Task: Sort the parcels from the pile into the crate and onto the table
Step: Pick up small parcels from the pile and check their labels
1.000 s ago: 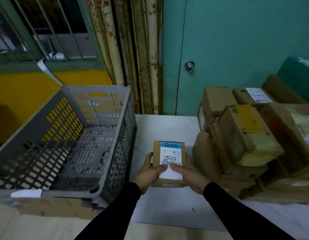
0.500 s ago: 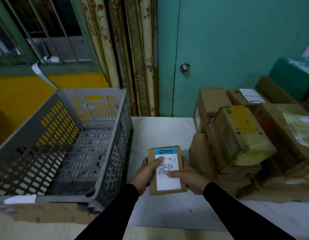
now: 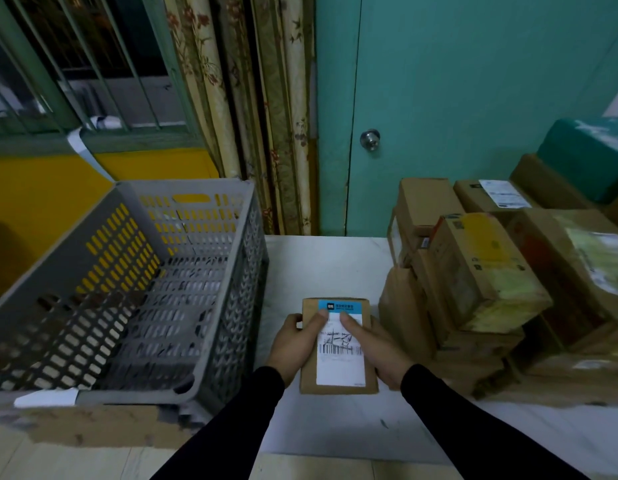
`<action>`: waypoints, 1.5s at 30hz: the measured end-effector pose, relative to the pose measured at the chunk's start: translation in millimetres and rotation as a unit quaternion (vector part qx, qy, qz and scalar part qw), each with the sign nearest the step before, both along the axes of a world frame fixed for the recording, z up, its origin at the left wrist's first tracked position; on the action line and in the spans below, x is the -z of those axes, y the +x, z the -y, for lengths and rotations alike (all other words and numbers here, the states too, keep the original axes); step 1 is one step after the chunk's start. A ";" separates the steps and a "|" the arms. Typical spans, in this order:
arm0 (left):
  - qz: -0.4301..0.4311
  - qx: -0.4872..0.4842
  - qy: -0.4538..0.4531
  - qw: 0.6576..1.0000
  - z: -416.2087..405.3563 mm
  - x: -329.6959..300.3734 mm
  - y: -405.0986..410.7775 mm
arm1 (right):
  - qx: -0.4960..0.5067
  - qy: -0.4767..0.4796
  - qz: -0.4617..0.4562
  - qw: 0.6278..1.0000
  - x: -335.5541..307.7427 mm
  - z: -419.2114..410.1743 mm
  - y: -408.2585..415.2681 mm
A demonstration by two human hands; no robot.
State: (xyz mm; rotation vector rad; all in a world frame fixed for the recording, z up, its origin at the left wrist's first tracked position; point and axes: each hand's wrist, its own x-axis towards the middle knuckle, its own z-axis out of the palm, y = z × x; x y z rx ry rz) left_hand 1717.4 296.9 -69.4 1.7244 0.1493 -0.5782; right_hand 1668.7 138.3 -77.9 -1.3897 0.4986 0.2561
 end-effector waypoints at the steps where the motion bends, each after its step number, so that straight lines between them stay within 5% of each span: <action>1: 0.003 0.001 0.004 1.000 0.1 -0.3 -0.1 | 0.004 -0.001 0.003 1.000 0.1 -0.9 -0.4; 15: 0.026 0.048 0.019 0.998 0.2 -6.8 -9.1 | 0.004 -0.021 -0.005 1.000 4.4 0.3 -2.7; 23: -0.034 0.079 -0.095 0.992 -9.0 -18.6 -7.4 | 0.003 0.096 -0.007 0.995 4.1 10.4 -5.9; 29: -0.063 0.071 -0.080 0.992 -1.3 -17.7 -5.4 | 0.059 0.166 -0.003 0.984 11.6 8.8 0.9; 37: -0.095 0.103 0.005 0.990 2.5 -18.3 -5.2 | 0.027 0.093 0.007 0.995 12.9 6.9 0.2; 45: -0.031 0.093 0.044 0.994 9.5 -16.6 -8.9 | 0.015 0.036 0.017 0.999 5.9 6.2 -2.6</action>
